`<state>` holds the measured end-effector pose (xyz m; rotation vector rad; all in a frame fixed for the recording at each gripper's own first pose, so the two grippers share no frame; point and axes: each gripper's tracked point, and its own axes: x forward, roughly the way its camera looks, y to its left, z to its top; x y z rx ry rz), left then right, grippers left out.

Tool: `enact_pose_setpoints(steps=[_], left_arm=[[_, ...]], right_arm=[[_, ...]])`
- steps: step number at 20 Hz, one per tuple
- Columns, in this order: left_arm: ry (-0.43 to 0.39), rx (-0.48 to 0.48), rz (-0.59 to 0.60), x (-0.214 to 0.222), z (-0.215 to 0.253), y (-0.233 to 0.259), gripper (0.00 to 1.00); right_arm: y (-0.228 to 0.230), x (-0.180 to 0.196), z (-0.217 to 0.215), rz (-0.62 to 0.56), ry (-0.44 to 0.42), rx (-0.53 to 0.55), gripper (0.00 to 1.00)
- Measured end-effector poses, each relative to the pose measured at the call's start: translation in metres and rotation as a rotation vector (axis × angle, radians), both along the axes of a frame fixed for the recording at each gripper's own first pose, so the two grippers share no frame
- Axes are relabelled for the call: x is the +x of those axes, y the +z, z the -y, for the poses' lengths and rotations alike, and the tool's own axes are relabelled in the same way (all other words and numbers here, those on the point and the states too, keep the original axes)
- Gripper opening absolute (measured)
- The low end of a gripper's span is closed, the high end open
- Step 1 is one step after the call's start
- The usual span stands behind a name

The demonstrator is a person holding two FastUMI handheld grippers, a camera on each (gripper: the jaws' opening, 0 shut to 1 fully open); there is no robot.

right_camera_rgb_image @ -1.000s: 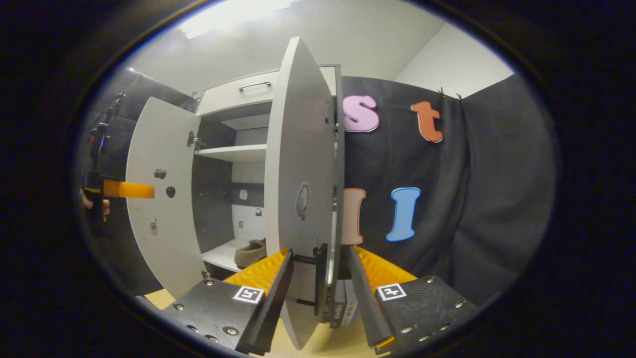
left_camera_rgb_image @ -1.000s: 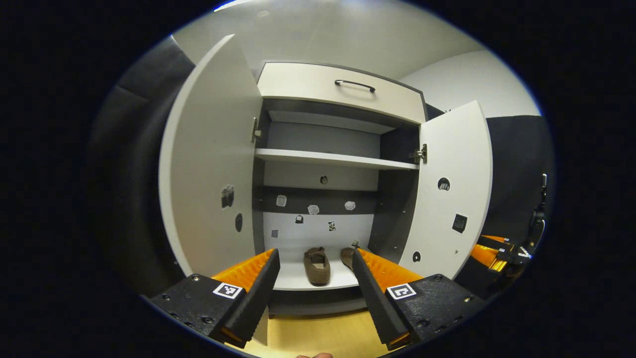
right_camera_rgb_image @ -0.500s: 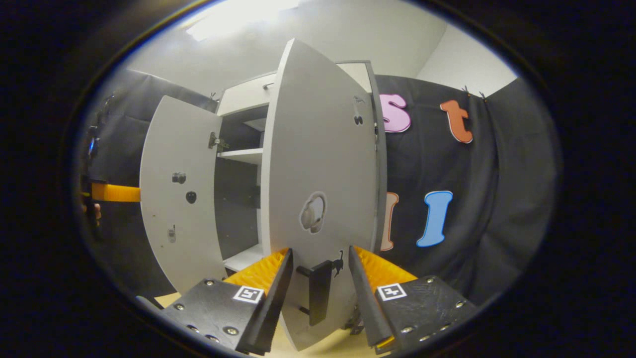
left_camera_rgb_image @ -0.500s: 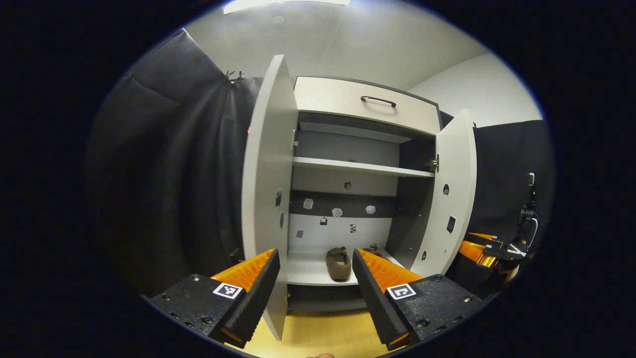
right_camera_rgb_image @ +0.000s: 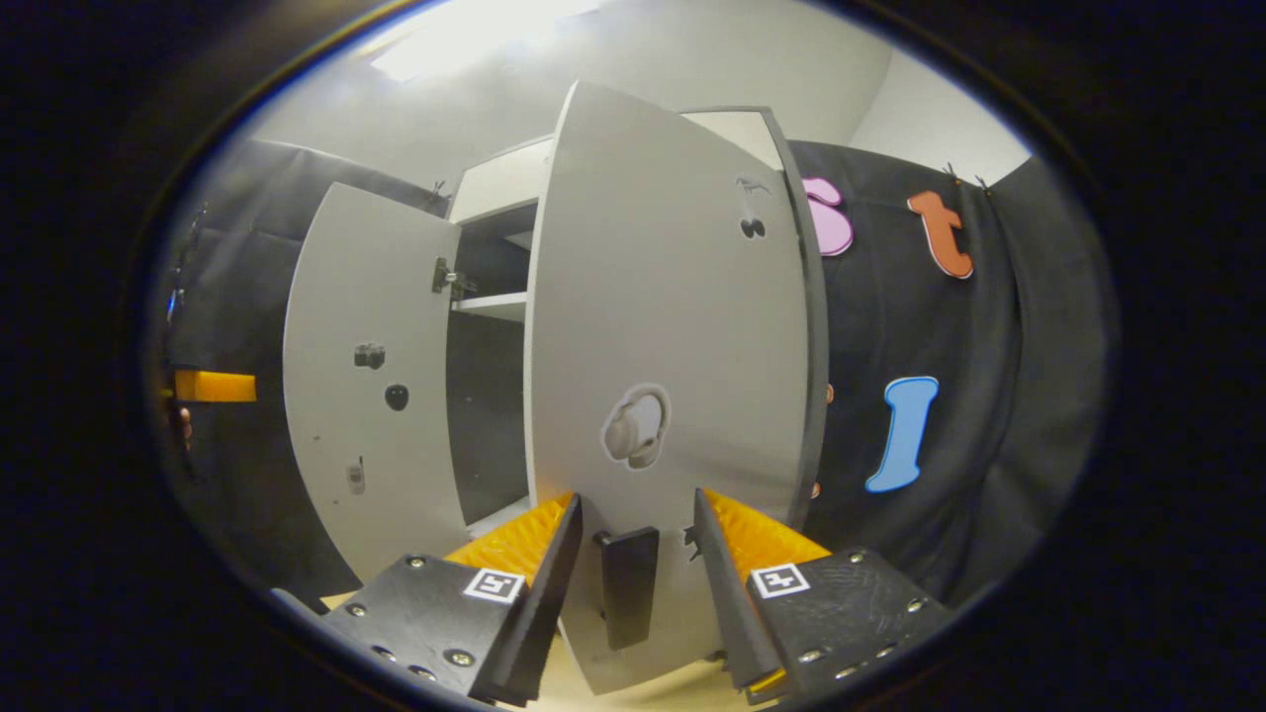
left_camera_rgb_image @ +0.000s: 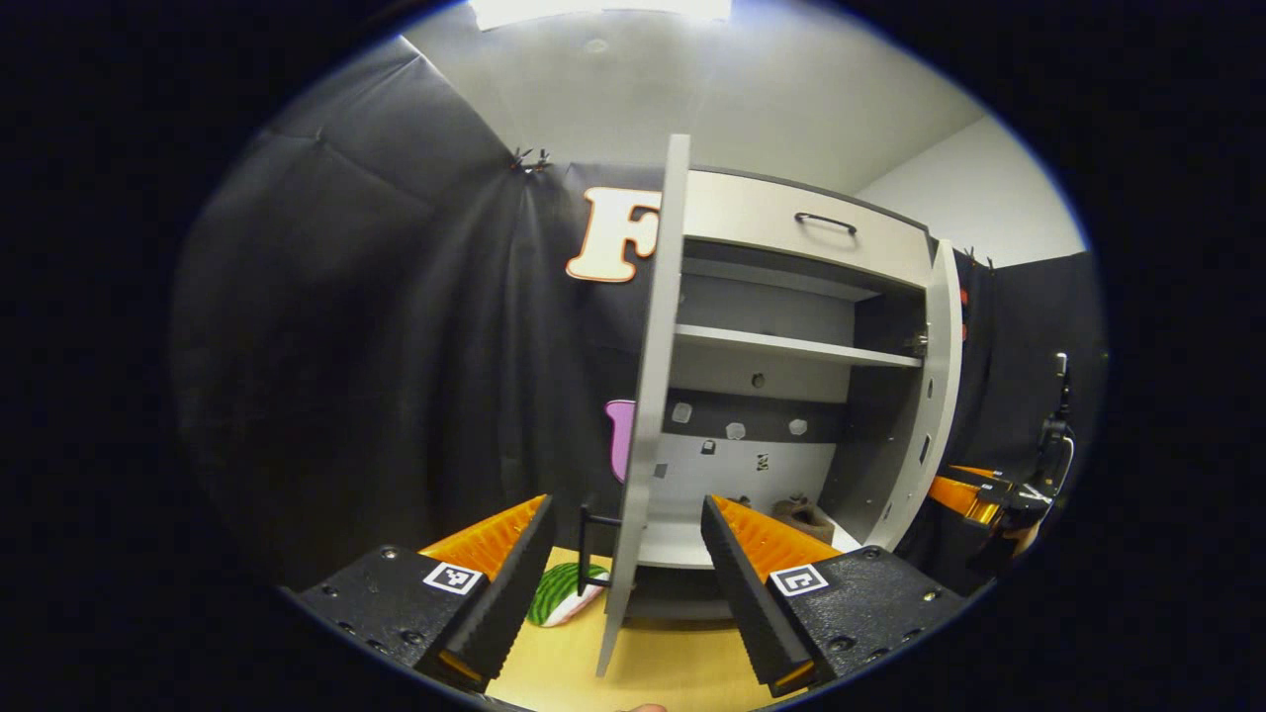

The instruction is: Grab one shoe with the right hand and put it into the shoe cabinet, grab the other shoe with the left hand and put it into the shoe cabinet; then close the right door with the right hand and the left door with the left hand.

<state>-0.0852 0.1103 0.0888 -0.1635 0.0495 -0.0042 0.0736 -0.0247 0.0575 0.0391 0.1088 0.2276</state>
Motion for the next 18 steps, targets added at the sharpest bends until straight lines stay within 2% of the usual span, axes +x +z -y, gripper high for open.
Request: enact_pose_setpoints(steps=[6,8,9,10,12,13,14,15,17,18], left_arm=[[0.036,0.009,-0.047,0.022,-0.034,-0.027,0.9],[0.023,0.0,-0.065,0.034,-0.037,-0.036,0.9],[0.014,-0.003,-0.072,0.038,-0.04,-0.04,0.9],[0.004,-0.006,-0.079,0.041,-0.041,-0.043,0.85],[-0.021,-0.009,-0.085,0.047,-0.038,-0.048,0.85],[-0.039,-0.014,-0.088,0.05,-0.035,-0.049,0.9],[-0.055,-0.021,-0.089,0.053,-0.033,-0.05,0.9],[-0.06,-0.019,-0.088,0.053,-0.035,-0.051,0.86],[-0.08,-0.016,-0.088,0.054,-0.033,-0.053,0.85],[-0.091,-0.02,-0.083,0.054,-0.031,-0.052,0.9]], right_arm=[[0.002,0.002,-0.01,0.002,-0.024,0.008,0.69],[0.002,0.002,-0.013,0.004,-0.037,0.01,0.69],[0.002,0.003,-0.014,0.004,-0.044,0.01,0.65],[0.001,0.004,-0.015,0.003,-0.051,0.008,0.69],[-0.001,0.004,-0.016,-0.001,-0.066,0.0,0.69],[-0.002,0.004,-0.016,-0.003,-0.072,0.0,0.69],[-0.003,0.005,-0.017,-0.005,-0.077,0.002,0.65],[-0.004,0.005,-0.019,-0.005,-0.081,0.003,0.69],[-0.005,0.007,-0.021,-0.006,-0.086,0.0,0.69],[-0.005,0.008,-0.023,-0.006,-0.087,0.0,0.69]])
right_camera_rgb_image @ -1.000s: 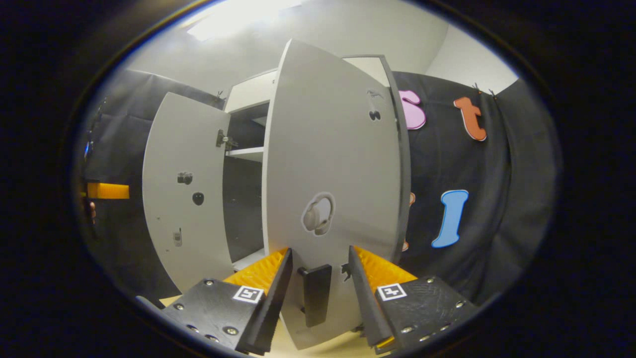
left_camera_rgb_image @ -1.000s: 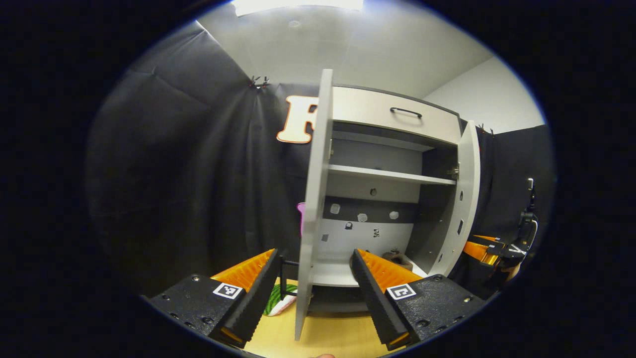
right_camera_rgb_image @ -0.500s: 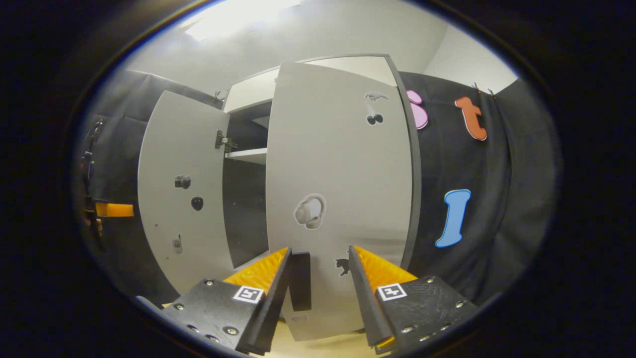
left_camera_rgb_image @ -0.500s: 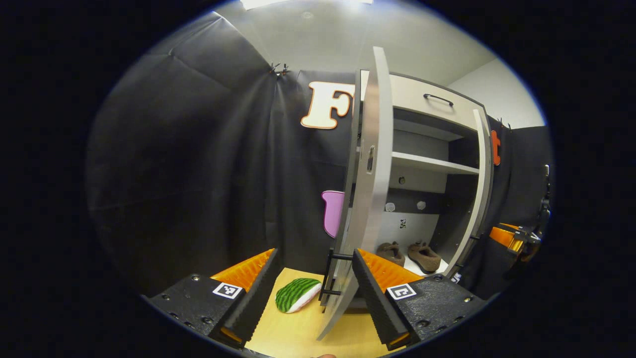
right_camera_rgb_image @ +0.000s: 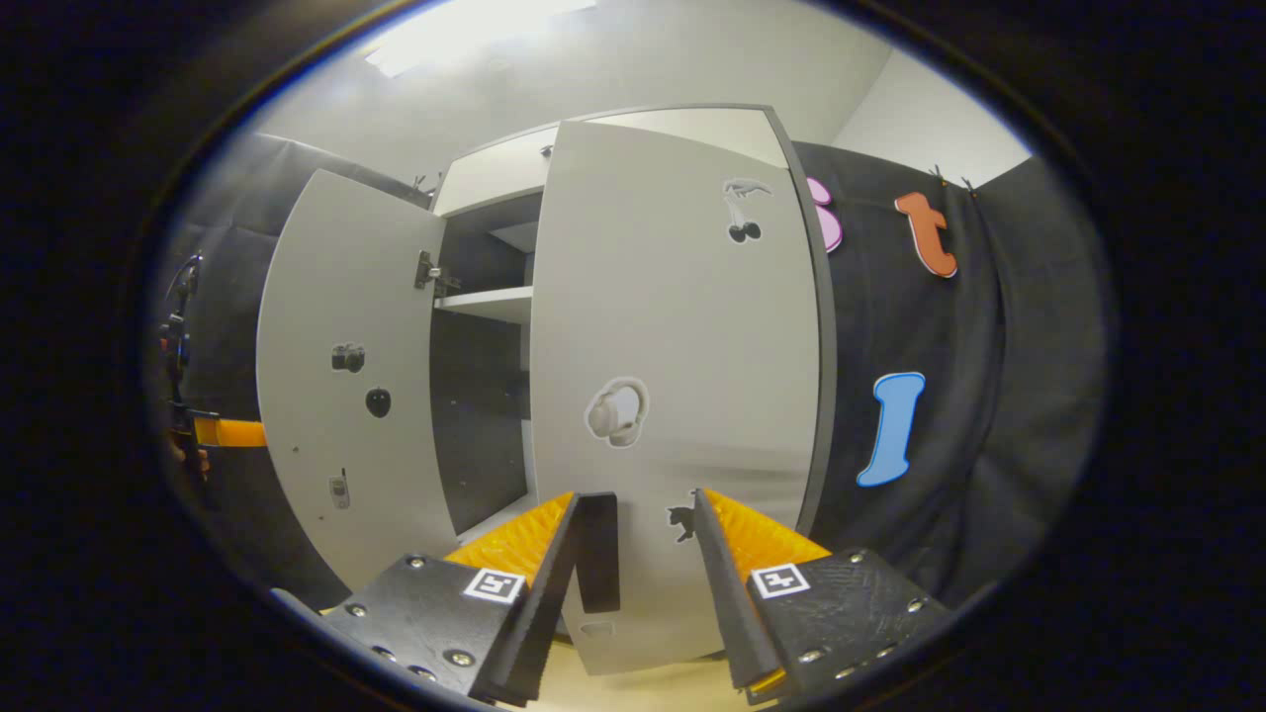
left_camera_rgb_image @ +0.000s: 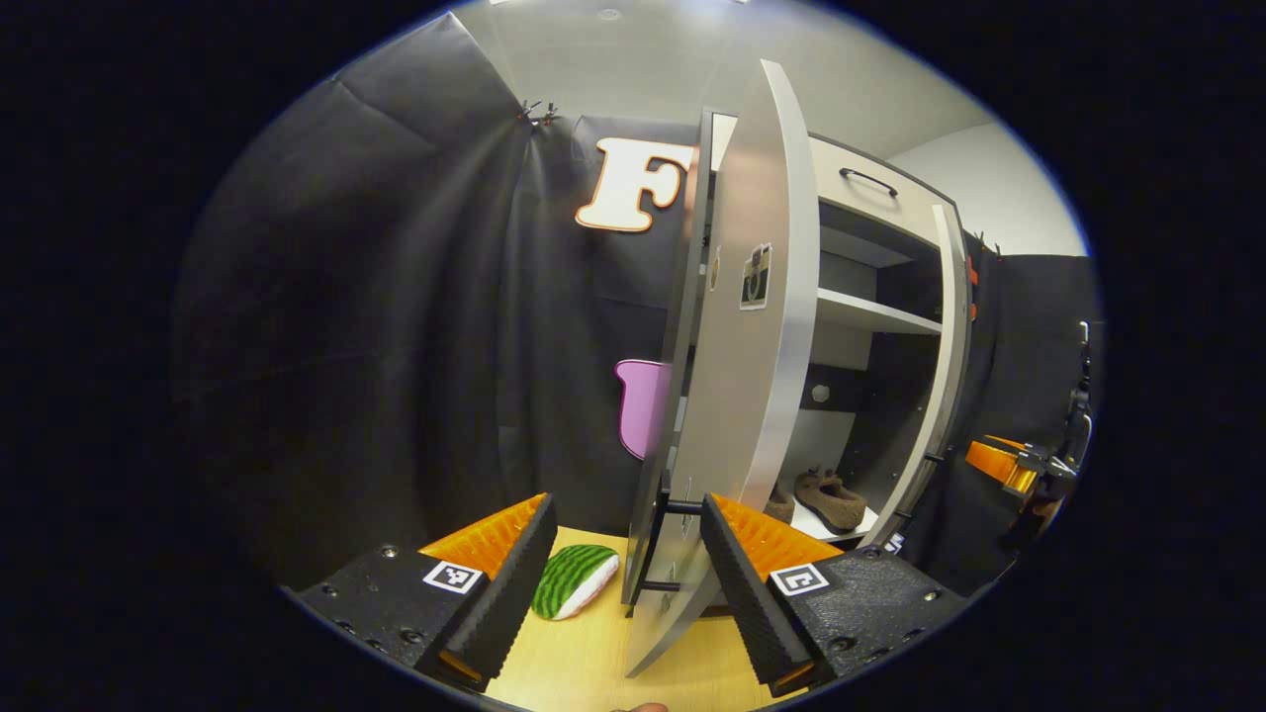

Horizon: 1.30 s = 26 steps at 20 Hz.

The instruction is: Grab one shoe with the right hand and put it into the shoe cabinet, grab the other shoe with the left hand and put it into the shoe cabinet; then close the right door with the right hand and the left door with the left hand.

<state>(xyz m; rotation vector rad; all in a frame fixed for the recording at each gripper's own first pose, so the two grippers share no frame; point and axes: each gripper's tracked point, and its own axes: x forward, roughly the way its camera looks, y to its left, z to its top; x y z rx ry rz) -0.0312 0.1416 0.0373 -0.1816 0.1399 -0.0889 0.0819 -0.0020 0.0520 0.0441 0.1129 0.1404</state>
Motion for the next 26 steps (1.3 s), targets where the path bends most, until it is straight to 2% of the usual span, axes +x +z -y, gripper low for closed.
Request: enact_pose_setpoints(steps=[3,4,11,12,13,15,16,17,18,19,26], left_arm=[[-0.022,-0.008,0.008,0.003,0.007,0.0,0.9],[-0.033,-0.008,0.012,0.003,0.011,0.001,0.85],[-0.194,-0.088,0.025,0.008,0.071,-0.001,0.82],[-0.212,-0.092,0.028,0.009,0.078,0.0,0.82],[-0.226,-0.091,0.03,0.01,0.085,-0.001,0.87],[-0.239,-0.056,0.017,0.015,0.093,-0.009,0.87],[-0.237,-0.033,0.016,0.017,0.095,-0.01,0.87],[-0.234,-0.016,0.022,0.019,0.097,-0.01,0.87],[-0.237,-0.009,0.03,0.022,0.099,-0.008,0.87],[-0.249,-0.011,0.033,0.026,0.105,-0.008,0.87],[-0.34,-0.084,0.032,0.048,0.152,-0.01,0.87]], right_arm=[[0.0,0.003,-0.001,0.002,-0.005,0.01,0.68],[0.001,0.004,-0.002,0.002,-0.005,0.019,0.69],[0.0,0.003,0.002,-0.003,-0.013,0.027,0.69],[0.0,0.003,0.006,-0.002,-0.019,0.024,0.69],[0.0,0.002,0.011,-0.002,-0.026,0.021,0.69],[0.001,-0.001,0.018,-0.001,-0.041,0.02,0.69],[0.003,-0.002,0.021,0.0,-0.049,0.019,0.65],[0.003,-0.004,0.025,0.0,-0.057,0.016,0.69],[0.003,-0.005,0.032,0.0,-0.066,0.012,0.65],[0.002,-0.006,0.037,-0.001,-0.076,0.007,0.69],[0.004,-0.019,0.067,-0.002,-0.138,-0.025,0.69]])
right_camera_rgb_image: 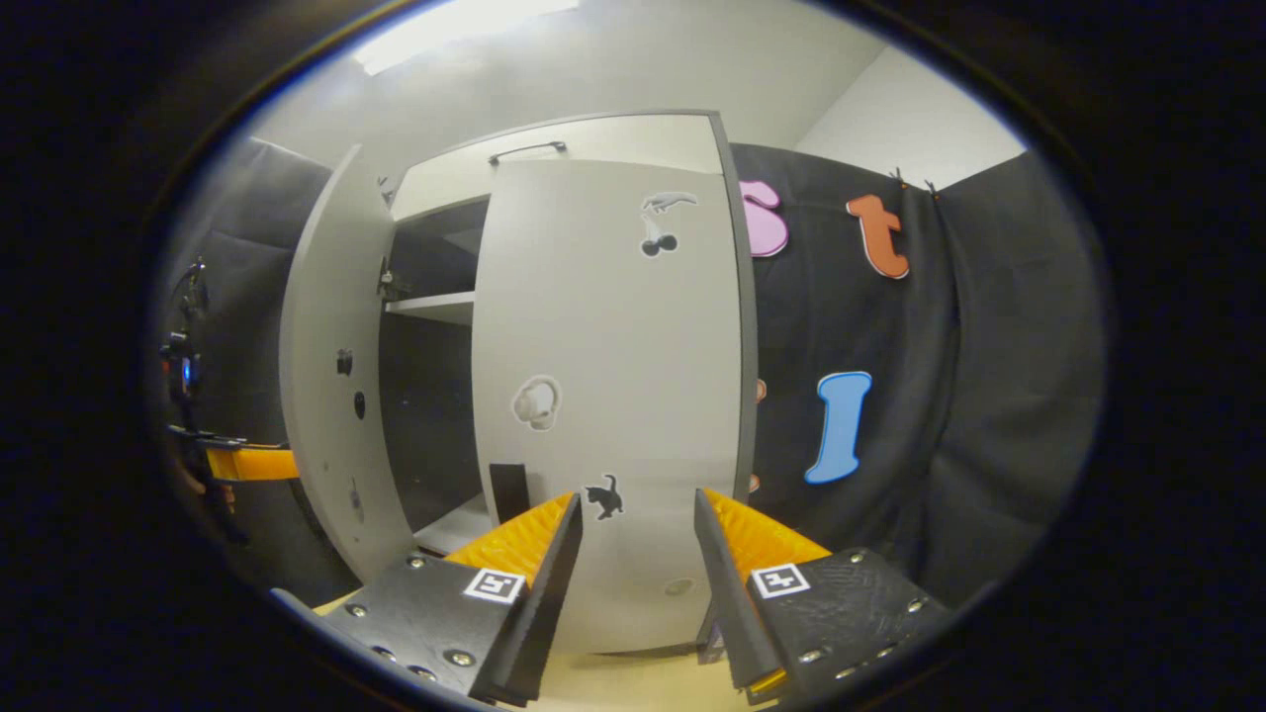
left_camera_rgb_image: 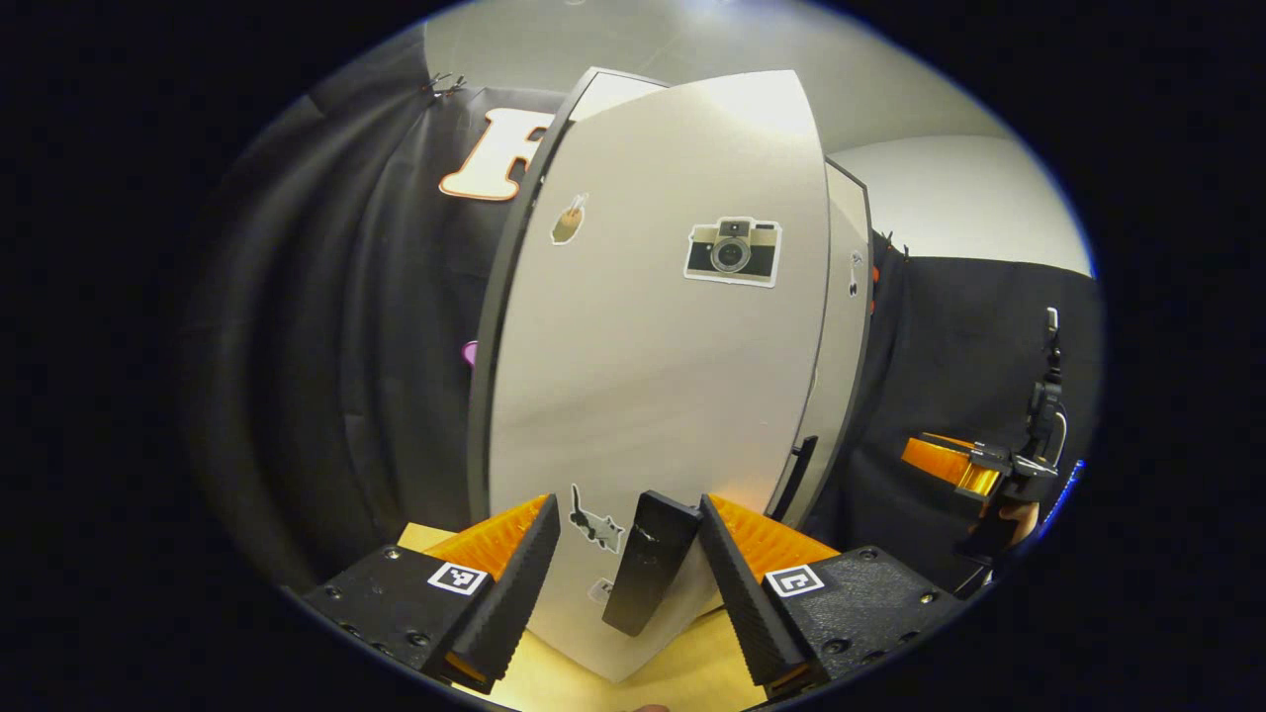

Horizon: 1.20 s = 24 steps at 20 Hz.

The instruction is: Grab one shoe with the right hand and put it into the shoe cabinet, grab the other shoe with the left hand and put it into the shoe cabinet; then close the right door with the right hand and the left door with the left hand.

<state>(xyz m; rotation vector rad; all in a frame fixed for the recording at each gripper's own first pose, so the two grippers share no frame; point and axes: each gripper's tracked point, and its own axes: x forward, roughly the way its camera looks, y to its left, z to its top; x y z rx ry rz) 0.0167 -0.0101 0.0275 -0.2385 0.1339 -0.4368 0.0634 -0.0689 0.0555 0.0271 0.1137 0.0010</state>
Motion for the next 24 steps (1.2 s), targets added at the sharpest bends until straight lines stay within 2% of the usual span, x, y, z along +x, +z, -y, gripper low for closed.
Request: enact_pose_setpoints(steps=[8,10,16,18,24], left_arm=[[-0.048,0.047,0.041,0.038,0.052,-0.002,0.9],[-0.058,0.049,0.046,0.039,0.055,-0.002,0.93],[-0.078,0.027,0.037,0.039,0.059,-0.001,0.9],[-0.074,0.023,0.035,0.039,0.059,-0.002,0.93],[-0.069,0.009,0.025,0.039,0.06,-0.002,0.92]], right_arm=[[0.007,-0.03,0.052,0.009,-0.116,-0.041,0.69],[0.008,-0.038,0.065,0.008,-0.146,-0.044,0.69],[0.012,-0.06,0.097,0.005,-0.222,-0.05,0.69],[0.013,-0.065,0.104,0.005,-0.237,-0.053,0.69],[0.013,-0.07,0.116,-0.001,-0.257,-0.057,0.69]])
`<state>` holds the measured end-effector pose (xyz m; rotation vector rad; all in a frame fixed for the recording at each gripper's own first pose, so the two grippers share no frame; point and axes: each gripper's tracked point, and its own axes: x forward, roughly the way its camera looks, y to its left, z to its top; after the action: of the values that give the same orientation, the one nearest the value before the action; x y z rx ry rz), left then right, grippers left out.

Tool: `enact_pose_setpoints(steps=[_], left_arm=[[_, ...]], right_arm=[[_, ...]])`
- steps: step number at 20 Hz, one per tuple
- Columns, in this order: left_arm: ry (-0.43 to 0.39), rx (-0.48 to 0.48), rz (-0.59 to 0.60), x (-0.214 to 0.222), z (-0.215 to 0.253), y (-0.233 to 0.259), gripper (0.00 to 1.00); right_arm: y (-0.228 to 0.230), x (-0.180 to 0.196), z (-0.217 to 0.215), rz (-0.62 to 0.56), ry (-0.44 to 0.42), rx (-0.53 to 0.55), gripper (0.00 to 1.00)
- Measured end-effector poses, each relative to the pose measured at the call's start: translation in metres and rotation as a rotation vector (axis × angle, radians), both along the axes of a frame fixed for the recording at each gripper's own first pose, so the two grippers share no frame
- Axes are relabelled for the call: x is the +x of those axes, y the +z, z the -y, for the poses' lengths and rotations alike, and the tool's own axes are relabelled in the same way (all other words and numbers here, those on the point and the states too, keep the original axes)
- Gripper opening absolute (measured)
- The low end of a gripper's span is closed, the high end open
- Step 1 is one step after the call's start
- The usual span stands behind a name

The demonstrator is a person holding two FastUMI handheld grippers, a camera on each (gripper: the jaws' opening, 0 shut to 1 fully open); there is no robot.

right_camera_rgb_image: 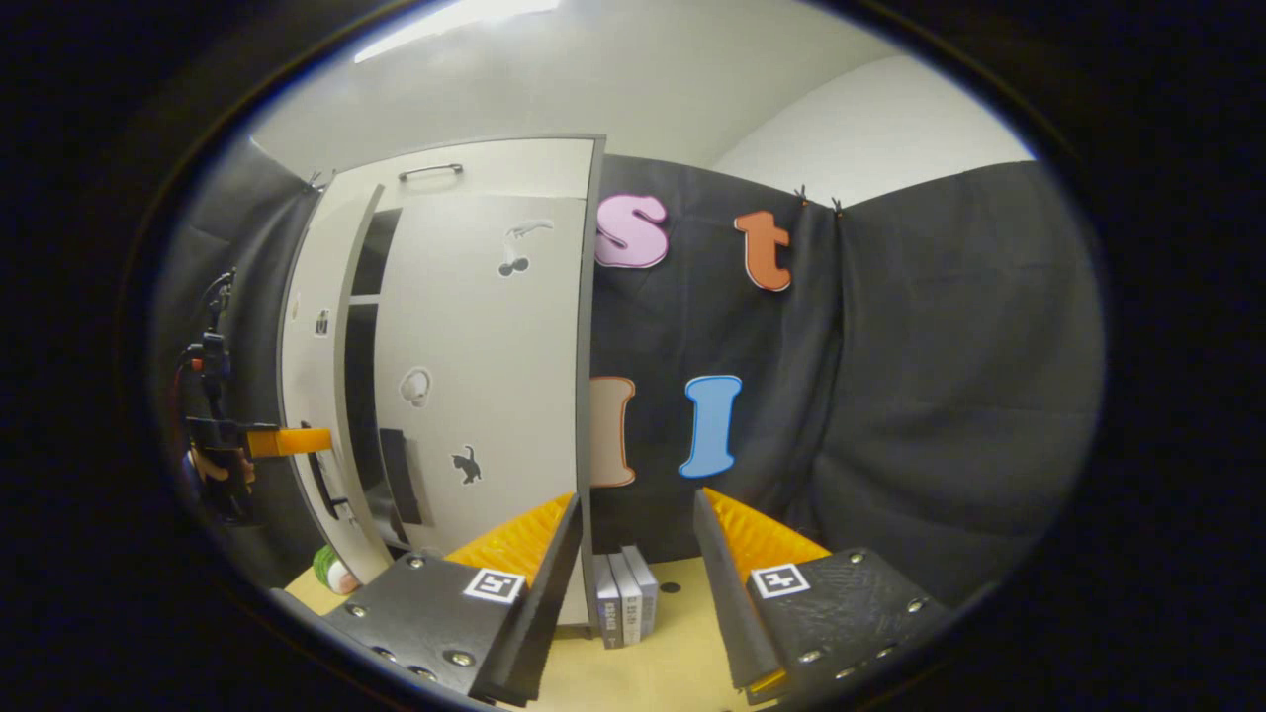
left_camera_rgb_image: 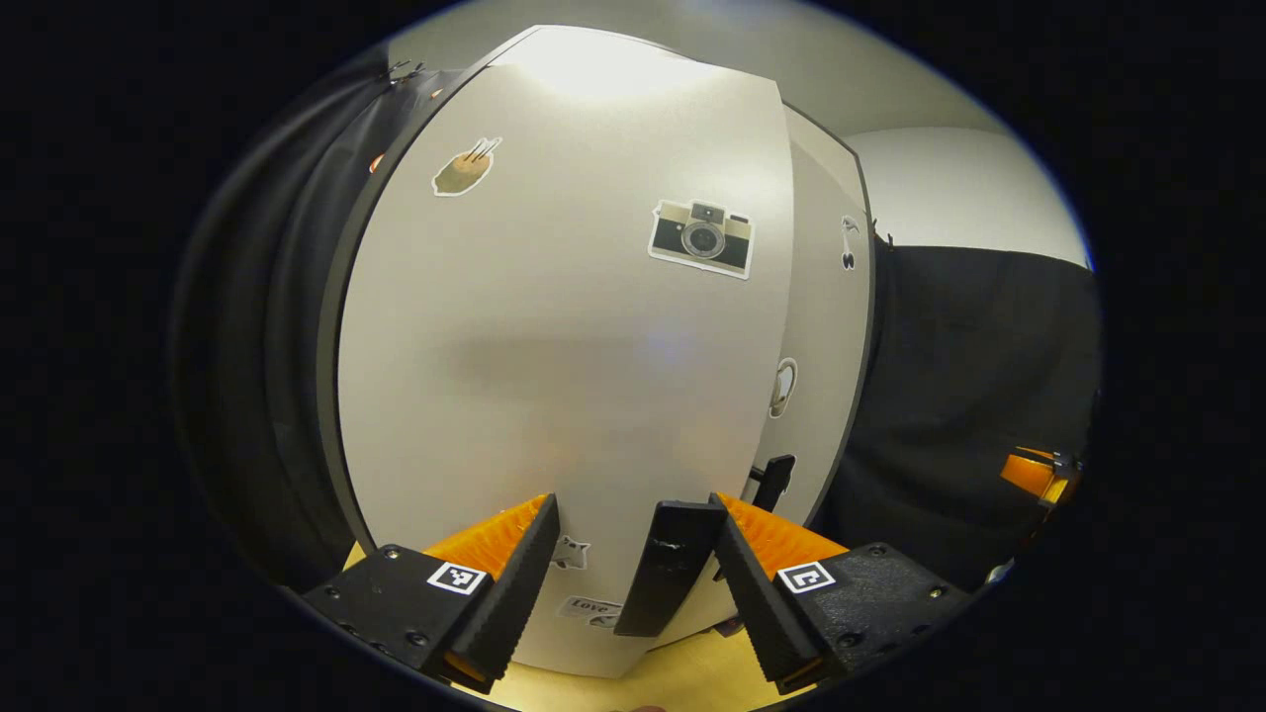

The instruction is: Grab one shoe with the right hand and put it into the shoe cabinet, grab the other shoe with the left hand and put it into the shoe cabinet; then close the right door with the right hand and the left door with the left hand.

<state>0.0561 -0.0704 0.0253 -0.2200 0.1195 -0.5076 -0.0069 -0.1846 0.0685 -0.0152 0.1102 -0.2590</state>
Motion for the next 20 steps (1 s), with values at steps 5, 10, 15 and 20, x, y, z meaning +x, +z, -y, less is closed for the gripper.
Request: enact_pose_setpoints(steps=[5,10,15,20], left_arm=[[0.0,0.01,0.0,0.0,0.001,-0.001,0.92],[0.001,0.029,0.006,0.001,0.003,-0.003,0.92],[-0.001,0.044,0.013,0.002,0.005,-0.004,0.92],[-0.003,0.055,0.019,0.004,0.008,-0.006,0.92]], right_arm=[[-0.002,0.003,0.003,0.002,-0.001,0.0,0.68],[-0.005,0.006,0.005,-0.001,-0.004,0.003,0.69],[-0.011,0.011,0.008,-0.004,-0.01,0.009,0.69],[-0.015,0.016,0.011,-0.009,-0.015,0.016,0.69]])
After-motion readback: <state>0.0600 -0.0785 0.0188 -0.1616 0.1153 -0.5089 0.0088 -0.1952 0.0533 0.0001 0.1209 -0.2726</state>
